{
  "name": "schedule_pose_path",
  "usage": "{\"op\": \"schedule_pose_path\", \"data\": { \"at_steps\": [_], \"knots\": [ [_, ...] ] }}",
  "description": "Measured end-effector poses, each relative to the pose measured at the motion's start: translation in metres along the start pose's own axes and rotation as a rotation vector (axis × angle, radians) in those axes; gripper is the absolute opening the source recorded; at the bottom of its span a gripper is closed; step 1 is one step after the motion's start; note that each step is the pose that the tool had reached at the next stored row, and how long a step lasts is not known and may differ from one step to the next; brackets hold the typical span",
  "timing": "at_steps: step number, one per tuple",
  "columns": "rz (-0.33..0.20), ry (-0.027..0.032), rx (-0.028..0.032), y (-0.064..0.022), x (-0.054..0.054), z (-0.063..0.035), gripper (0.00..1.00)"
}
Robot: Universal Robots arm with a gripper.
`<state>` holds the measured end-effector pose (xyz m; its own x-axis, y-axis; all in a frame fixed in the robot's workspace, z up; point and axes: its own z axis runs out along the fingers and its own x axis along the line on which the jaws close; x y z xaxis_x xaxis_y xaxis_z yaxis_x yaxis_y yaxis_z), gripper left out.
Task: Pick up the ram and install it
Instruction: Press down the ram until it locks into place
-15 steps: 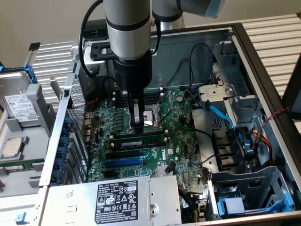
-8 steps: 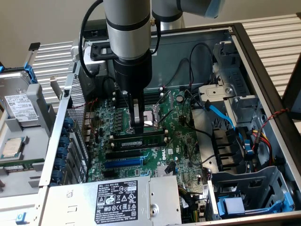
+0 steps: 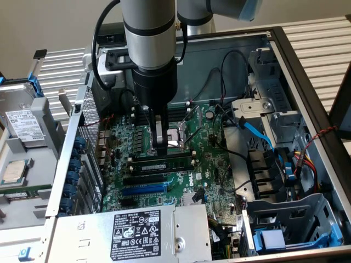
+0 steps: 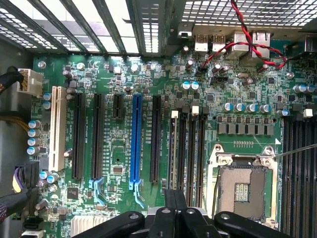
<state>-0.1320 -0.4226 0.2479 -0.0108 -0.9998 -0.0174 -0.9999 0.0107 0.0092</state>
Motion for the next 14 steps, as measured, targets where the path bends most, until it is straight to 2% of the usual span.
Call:
{"op": "schedule_pose_path", "data": {
  "at_steps": [14],
  "knots": [
    [0.222,-0.0021,0.0042,-0.0001,0.0,0.0012,0.11]
  ]
}}
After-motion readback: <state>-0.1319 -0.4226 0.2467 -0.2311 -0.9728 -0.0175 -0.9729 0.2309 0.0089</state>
